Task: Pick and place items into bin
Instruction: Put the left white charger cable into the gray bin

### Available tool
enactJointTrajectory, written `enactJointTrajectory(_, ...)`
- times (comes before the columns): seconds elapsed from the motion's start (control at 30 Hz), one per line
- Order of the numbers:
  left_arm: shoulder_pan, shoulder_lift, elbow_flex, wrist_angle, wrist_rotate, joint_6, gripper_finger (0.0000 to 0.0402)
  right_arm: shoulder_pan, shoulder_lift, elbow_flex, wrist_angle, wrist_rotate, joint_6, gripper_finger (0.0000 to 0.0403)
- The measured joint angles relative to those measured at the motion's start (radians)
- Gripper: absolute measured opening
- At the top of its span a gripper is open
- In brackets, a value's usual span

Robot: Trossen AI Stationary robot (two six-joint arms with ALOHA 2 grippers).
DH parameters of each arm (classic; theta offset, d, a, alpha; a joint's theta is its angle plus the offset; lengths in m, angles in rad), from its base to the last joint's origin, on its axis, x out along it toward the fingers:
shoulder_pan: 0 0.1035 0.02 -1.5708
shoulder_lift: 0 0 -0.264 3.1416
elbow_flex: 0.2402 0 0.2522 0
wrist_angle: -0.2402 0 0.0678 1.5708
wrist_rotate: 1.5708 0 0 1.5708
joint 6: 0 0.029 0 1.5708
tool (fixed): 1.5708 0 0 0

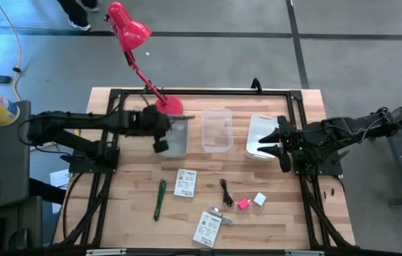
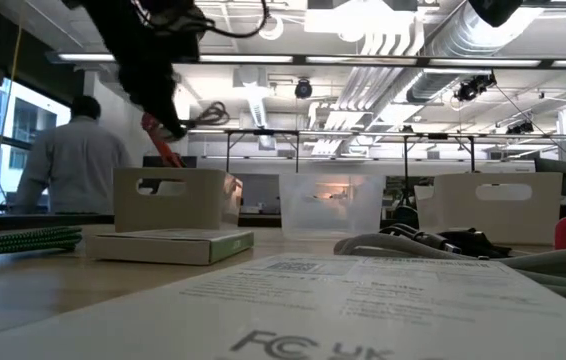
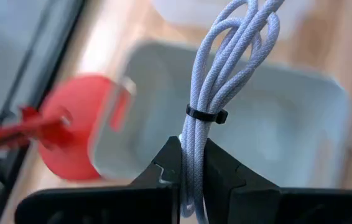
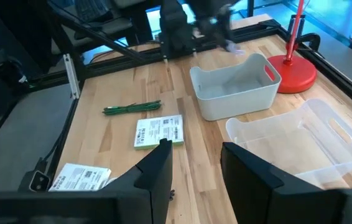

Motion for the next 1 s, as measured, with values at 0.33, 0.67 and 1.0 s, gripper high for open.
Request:
enactJointTrajectory(0.33,0.153,0.183,-0.002,0.12,0.172,0.033,0.0016,0.001,0.001,0.0,0.001,0.035,0.024,0.0128)
enactJointTrajectory(0.67,0.158,0.234,-0.002,0.089,0.15,-0.009,0.0027,0.001,0.001,0.0,-0.002,0.041,0.033,0.0128)
enactJointTrajectory(1.0,0.158,0.231,-0.002,0.077,0.117,-0.025,0.0095,0.001,0.001,0.0,-0.002,0.041,0.032,0.0128)
